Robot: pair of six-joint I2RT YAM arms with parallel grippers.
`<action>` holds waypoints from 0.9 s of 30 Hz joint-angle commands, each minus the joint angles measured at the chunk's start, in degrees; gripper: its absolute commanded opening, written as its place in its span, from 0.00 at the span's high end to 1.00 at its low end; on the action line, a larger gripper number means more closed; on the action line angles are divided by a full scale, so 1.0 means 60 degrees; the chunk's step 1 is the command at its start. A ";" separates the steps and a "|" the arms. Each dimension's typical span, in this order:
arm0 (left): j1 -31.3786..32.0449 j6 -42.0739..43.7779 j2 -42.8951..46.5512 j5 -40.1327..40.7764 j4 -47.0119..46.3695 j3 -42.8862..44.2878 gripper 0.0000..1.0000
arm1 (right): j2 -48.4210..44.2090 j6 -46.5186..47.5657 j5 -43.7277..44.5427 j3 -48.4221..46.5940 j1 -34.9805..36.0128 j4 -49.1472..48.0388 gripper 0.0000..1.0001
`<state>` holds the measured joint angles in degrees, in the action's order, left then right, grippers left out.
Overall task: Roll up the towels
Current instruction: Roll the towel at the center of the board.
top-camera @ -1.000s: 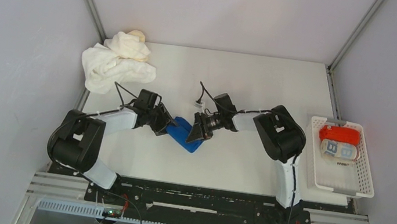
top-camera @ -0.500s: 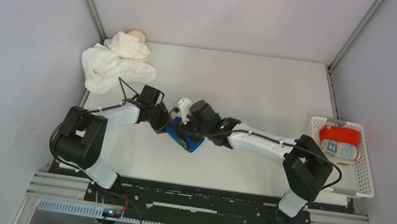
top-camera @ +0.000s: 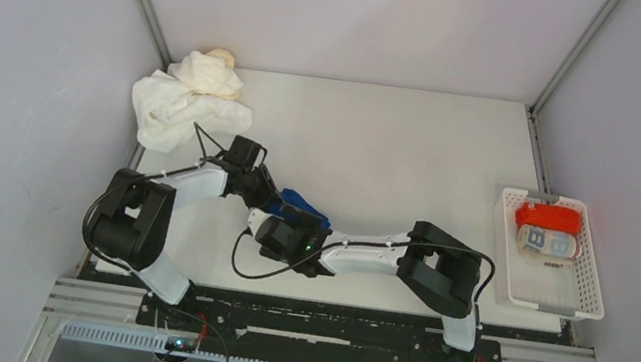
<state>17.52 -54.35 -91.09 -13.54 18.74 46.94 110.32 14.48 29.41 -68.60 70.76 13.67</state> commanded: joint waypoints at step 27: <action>-0.0593 -0.1039 0.3881 0.1146 -0.0180 -0.1350 0.11 | 0.0018 -0.3190 -0.9000 -0.0300 -0.3808 0.0799 0.55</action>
<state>14.00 -56.99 -69.34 -5.78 20.86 43.86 108.90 0.32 -14.79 -71.07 49.76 15.57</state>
